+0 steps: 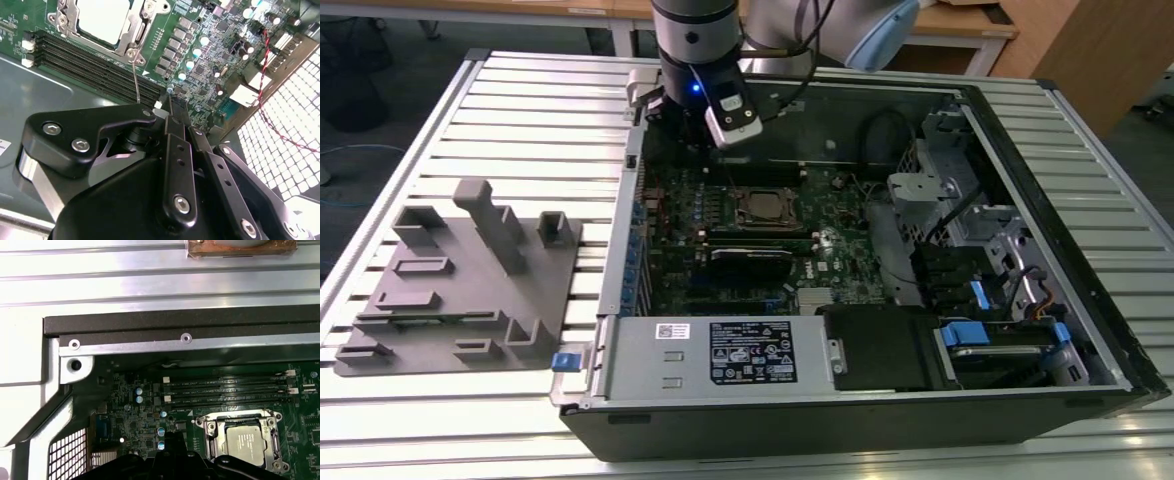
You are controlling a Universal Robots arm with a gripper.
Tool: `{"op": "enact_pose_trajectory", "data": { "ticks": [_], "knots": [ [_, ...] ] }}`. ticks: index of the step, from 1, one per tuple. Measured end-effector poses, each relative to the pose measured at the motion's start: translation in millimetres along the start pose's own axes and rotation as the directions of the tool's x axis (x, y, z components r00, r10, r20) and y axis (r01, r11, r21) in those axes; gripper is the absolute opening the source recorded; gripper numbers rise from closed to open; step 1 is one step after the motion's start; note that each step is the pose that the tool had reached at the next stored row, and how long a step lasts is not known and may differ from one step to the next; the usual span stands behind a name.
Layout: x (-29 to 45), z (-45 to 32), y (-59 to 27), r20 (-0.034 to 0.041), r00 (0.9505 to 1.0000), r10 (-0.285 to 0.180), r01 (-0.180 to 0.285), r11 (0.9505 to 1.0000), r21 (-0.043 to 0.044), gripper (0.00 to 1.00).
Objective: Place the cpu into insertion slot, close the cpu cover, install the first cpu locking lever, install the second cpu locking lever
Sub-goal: 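Install the first cpu locking lever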
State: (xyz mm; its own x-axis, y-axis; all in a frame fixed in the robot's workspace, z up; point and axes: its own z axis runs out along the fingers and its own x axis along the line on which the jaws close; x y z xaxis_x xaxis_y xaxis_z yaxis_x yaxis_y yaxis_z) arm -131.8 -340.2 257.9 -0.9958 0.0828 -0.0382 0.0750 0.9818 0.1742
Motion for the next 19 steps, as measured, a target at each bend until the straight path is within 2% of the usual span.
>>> {"op": "enact_pose_trajectory", "data": {
  "ticks": [8, 19],
  "knots": [
    [-3.9, 4.5, -0.1, -0.0002, 1.0, 0.0, 0.0, 1.0, -0.0009, 0.1],
    [-4.1, 6.7, 6.8, -0.0002, 1.0, 0.0, 0.0, 1.0, -0.0015, 0.1]
  ]
}}
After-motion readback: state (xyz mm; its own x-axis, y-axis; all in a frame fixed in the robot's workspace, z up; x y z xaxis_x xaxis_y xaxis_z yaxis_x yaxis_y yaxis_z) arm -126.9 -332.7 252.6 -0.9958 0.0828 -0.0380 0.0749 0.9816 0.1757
